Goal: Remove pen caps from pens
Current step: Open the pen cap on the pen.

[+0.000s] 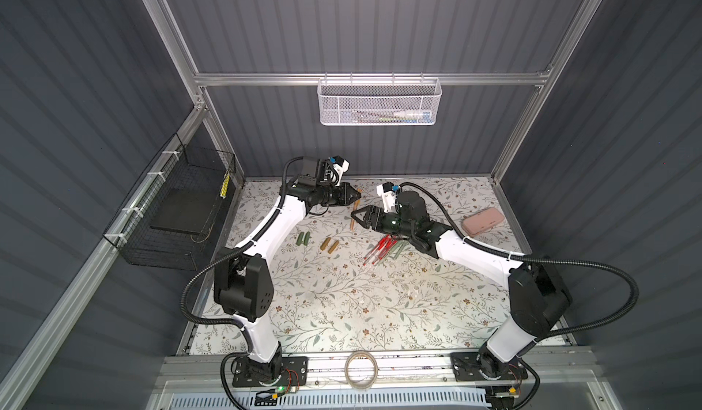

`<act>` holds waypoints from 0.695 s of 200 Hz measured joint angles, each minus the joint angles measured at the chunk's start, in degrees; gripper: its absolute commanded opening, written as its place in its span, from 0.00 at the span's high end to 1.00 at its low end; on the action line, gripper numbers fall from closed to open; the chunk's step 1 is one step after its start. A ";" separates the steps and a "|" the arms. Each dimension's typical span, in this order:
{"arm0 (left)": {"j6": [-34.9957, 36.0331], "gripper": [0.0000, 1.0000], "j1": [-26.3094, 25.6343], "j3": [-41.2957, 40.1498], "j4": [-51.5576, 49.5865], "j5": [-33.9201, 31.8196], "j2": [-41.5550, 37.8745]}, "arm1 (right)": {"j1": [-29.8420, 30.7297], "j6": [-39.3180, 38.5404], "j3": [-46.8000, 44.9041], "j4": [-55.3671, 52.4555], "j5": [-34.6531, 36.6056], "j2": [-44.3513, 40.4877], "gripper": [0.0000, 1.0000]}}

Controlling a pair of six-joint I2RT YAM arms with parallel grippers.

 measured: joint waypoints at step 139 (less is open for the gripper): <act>-2.19 0.47 0.37 -1.66 3.85 4.07 -1.49 | -0.85 1.31 3.96 2.10 -2.75 4.33 1.00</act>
